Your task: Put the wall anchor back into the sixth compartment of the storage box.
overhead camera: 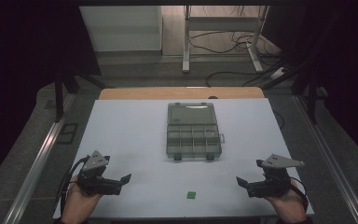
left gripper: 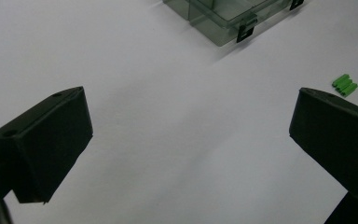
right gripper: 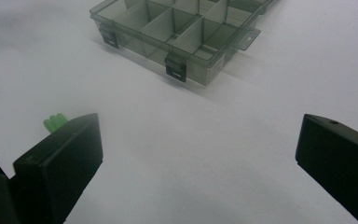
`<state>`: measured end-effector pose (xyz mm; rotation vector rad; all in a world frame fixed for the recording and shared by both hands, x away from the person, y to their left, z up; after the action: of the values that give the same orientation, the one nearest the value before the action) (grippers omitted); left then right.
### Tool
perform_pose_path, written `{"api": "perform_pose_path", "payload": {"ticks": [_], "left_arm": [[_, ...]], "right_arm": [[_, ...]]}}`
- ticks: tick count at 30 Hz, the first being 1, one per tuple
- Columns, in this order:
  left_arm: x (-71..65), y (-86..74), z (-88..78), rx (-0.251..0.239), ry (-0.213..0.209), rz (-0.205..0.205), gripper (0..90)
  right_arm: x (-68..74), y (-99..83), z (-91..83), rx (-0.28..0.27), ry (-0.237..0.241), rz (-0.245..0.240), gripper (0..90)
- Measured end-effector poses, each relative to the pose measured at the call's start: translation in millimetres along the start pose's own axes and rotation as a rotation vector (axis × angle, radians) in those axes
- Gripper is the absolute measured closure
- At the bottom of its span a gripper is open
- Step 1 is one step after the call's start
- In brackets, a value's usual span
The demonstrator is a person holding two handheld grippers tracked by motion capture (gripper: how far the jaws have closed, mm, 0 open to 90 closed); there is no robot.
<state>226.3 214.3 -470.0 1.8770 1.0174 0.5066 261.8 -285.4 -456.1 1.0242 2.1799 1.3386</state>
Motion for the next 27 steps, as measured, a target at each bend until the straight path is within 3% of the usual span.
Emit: {"api": "perform_pose_path", "payload": {"ticks": [6, 14, 20, 27], "left_arm": [[0.9, -0.6, 0.5, -0.015, -0.020, 0.003, 1.1], [-2.6, 0.1, 3.7, -0.007, -0.015, 0.050, 1.9], [-1.8, 1.2, 1.6, -0.046, -0.021, 0.042, 1.7], [-2.1, 1.0, 3.4, -0.036, -0.025, 0.038, 0.0]], "right_arm": [[1.3, 0.4, 2.0, 0.000, 0.009, -0.011, 0.1], [7.8, 3.2, 9.0, 0.023, 0.030, -0.039, 0.0], [12.3, 7.8, 14.8, 0.029, 0.042, -0.054, 0.0], [16.3, 9.4, 22.6, 0.060, 0.057, -0.085, 0.0]]}}
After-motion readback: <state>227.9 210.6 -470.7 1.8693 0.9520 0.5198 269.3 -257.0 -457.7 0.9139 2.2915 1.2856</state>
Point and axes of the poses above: each handheld gripper's, and its own axes: z roughly forward along the jaws, y roughly out of its top, x roughly to its left, the point moved 1 cm from there along z, roughly forward along the jaws, and after that the axes turned 11 degrees about -x, right-handed, at the moved point
